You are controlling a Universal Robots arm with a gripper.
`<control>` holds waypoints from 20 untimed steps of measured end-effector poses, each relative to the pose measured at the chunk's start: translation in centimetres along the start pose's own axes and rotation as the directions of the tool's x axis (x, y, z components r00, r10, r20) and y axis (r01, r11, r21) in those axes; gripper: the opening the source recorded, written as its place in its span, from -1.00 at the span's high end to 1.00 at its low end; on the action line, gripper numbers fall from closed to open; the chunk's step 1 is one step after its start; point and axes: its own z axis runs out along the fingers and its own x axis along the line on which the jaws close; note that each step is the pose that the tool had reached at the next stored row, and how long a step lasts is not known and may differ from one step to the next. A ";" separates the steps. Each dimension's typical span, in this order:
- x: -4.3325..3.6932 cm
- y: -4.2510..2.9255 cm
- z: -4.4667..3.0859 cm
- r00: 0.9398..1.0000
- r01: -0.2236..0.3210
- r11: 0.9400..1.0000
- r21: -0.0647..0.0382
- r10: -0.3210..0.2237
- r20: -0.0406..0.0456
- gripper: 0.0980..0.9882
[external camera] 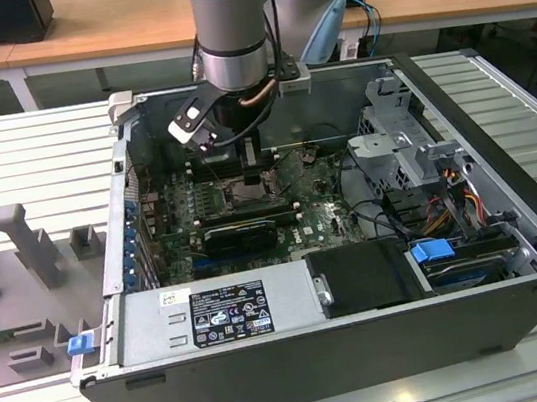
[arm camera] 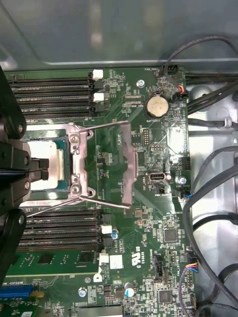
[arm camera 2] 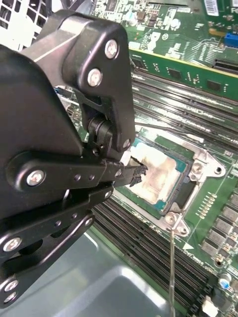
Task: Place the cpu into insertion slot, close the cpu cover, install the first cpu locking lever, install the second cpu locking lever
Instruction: 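Close the cpu cover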
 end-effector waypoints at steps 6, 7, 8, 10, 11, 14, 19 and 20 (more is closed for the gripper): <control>0.00 0.16 -0.33 1.000 0.000 1.000 0.001 0.000 0.000 0.98; 0.01 0.17 -0.46 1.000 0.000 1.000 0.001 0.000 0.000 0.98; 0.01 0.17 -0.59 1.000 0.000 1.000 0.001 0.000 0.000 0.98; 0.03 0.24 -0.91 1.000 0.000 1.000 0.001 0.000 0.000 0.98; 0.04 0.42 -0.93 1.000 0.000 1.000 0.001 0.000 0.000 0.98; 0.06 0.65 -1.01 1.000 0.000 1.000 0.001 0.000 0.000 0.98; 0.10 0.82 -1.47 1.000 0.000 1.000 0.001 0.000 0.000 0.98; 0.11 0.89 -1.47 1.000 0.000 1.000 0.001 0.000 0.000 0.98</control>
